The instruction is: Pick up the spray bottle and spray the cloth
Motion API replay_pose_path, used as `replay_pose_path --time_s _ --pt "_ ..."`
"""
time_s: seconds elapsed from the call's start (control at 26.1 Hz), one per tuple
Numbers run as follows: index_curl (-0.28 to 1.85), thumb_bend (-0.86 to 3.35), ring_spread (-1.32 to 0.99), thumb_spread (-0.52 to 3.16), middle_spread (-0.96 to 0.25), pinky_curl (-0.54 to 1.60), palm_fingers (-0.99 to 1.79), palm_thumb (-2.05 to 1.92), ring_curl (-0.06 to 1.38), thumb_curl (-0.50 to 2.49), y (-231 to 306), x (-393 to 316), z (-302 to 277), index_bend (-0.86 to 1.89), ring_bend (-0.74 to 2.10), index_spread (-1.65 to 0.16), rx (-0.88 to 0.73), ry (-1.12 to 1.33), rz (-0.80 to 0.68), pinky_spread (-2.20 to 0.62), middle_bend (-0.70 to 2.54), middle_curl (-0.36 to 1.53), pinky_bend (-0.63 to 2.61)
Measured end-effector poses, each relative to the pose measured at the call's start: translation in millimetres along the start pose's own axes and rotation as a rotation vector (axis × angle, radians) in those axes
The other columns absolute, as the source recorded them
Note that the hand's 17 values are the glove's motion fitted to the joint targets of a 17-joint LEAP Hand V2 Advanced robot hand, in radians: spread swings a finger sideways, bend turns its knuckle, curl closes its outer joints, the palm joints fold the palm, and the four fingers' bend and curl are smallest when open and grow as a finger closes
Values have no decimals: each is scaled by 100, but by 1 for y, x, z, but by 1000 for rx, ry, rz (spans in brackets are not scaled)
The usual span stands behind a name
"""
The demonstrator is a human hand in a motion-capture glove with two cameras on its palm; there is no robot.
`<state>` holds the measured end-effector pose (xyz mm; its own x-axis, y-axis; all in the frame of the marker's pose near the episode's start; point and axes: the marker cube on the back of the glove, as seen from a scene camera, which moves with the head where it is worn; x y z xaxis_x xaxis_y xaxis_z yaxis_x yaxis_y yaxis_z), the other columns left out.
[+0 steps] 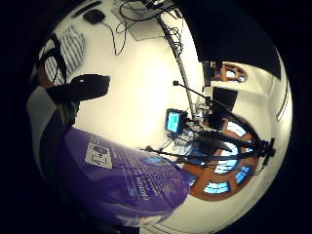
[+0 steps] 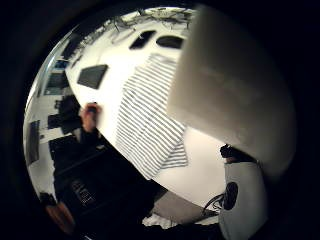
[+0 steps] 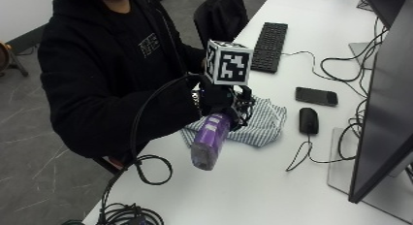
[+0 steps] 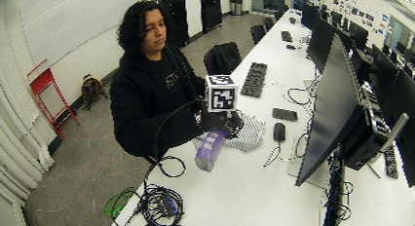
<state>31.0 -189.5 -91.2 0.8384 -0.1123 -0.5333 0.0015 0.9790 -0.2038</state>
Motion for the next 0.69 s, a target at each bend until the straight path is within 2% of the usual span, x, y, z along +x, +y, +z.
replay_pose_path --time_s 0.35,0.69 --pt "38 -2 -22 23 -20 42 122 111 47 68 -14 -51 40 16 62 -30 -136 116 -122 -26 52 52 46" --pt "40 -2 -22 21 -20 42 122 111 48 71 -16 -43 4 16 61 -30 -56 52 -93 -26 51 53 46"
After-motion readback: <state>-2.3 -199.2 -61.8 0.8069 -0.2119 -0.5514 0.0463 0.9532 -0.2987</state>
